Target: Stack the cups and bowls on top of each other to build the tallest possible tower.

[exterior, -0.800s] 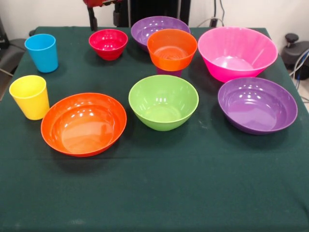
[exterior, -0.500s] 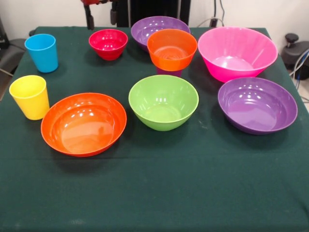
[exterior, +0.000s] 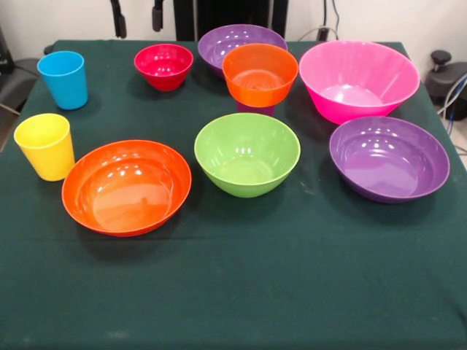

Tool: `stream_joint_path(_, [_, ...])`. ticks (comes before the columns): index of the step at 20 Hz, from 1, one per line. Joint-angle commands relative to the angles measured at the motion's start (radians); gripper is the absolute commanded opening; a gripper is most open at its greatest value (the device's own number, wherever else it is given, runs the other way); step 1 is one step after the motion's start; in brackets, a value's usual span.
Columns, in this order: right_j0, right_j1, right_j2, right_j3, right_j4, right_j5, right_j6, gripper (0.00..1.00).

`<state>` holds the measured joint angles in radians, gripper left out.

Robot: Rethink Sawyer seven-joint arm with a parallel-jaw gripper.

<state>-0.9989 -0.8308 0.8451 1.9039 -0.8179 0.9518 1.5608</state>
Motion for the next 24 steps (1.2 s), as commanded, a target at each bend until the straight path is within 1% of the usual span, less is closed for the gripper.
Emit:
stream_joint_path(1, [0.016,-0.004,0.037,0.025,-0.062,-0.025,-0.276,1.00])
stream_joint_path(3, [0.014,-0.008,0.039,0.029,-0.057,-0.022,-0.276,1.00])
stream_joint_path(6, [0.016,0.006,0.035,0.024,-0.068,-0.031,-0.272,1.00])
stream_joint_path(11, [0.030,0.028,0.023,-0.010,-0.093,-0.027,-0.263,1.00])
stream_joint_path(18, [0.100,0.075,-0.016,-0.101,-0.107,0.045,-0.235,1.00])
stream_joint_path(24, [0.133,0.117,-0.042,-0.173,-0.113,0.077,-0.243,1.00])
